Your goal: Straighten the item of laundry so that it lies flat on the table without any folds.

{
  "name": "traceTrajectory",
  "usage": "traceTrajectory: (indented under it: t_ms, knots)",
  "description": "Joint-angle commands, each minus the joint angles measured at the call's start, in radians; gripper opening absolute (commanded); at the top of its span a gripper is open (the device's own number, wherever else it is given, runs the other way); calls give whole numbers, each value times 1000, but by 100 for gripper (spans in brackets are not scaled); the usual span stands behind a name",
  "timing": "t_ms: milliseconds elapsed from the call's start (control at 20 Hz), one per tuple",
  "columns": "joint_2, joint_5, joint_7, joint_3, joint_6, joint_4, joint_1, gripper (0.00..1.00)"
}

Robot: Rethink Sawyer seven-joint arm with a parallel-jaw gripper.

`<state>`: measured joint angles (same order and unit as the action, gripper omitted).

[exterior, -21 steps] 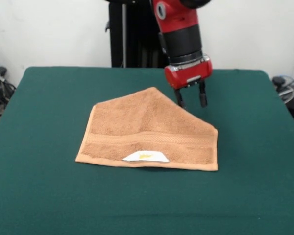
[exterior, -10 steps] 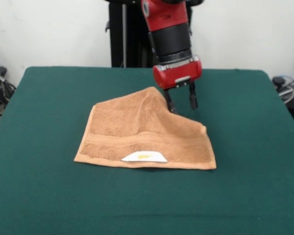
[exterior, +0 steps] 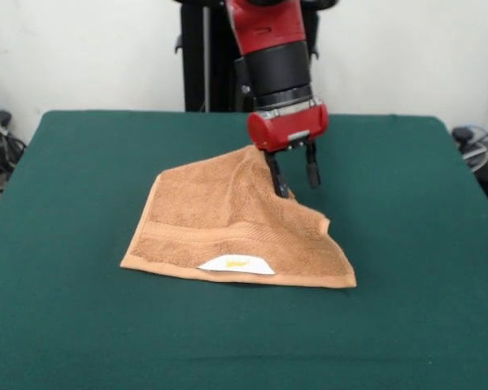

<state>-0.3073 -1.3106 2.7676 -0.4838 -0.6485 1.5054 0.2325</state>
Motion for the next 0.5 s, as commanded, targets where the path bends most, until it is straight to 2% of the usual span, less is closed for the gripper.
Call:
traceTrajectory:
  t_ms: [50,200,500]
  knots:
    - [22,38,-178,135,-42,12,-33,100]
    - [35,12,-171,147,-46,-7,-48,100]
    - [60,-13,-239,148,-55,-56,-82,100]
